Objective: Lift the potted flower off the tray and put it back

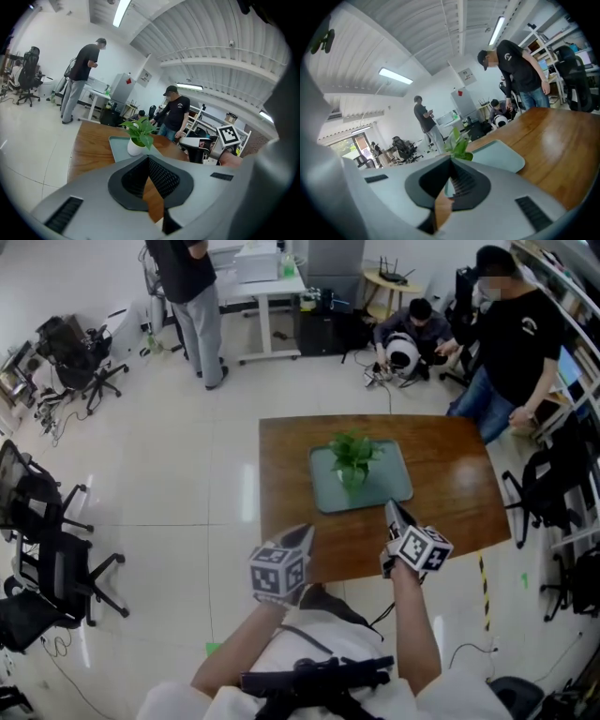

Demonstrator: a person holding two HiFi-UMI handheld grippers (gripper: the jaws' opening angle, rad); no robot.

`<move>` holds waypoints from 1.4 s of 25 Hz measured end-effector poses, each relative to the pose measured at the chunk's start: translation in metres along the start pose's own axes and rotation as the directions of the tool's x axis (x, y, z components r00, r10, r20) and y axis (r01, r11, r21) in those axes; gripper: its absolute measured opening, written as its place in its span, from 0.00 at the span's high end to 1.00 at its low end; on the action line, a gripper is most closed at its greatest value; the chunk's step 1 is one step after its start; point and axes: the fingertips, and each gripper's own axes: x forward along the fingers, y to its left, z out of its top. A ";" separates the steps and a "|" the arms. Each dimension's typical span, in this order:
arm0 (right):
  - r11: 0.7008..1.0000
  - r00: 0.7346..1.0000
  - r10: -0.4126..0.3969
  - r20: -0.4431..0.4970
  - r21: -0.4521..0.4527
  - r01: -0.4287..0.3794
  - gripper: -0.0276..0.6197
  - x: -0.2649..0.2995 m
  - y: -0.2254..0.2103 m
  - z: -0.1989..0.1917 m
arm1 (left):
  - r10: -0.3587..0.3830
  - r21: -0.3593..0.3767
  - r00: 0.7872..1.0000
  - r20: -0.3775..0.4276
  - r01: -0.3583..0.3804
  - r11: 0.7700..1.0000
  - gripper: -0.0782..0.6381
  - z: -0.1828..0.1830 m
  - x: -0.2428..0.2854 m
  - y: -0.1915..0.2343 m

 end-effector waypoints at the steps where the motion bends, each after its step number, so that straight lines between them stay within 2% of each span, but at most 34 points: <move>1: 1.000 1.000 0.010 -0.013 -0.011 -0.010 0.96 -0.005 0.009 -0.008 | -0.007 -0.004 1.000 0.003 0.007 1.000 0.90 -0.003 -0.003 -0.003; 6: 0.999 0.997 0.040 -0.065 0.000 -0.040 0.96 -0.029 0.038 -0.059 | -0.046 -0.011 0.999 -0.005 0.046 0.999 0.90 -0.021 -0.014 -0.019; 13: 0.999 0.995 0.022 -0.094 0.045 -0.018 0.96 -0.057 0.050 -0.106 | -0.074 0.000 0.997 -0.019 0.074 0.997 0.90 -0.037 -0.030 -0.030; 24: 0.998 0.996 0.044 -0.072 0.037 -0.041 0.96 -0.061 0.071 -0.110 | -0.077 0.019 0.997 -0.005 0.077 0.997 0.90 -0.035 -0.048 -0.028; 35: 0.998 0.995 0.052 -0.084 0.022 -0.051 0.96 -0.050 0.081 -0.107 | -0.066 0.008 0.998 0.007 0.066 0.998 0.90 -0.027 -0.053 -0.015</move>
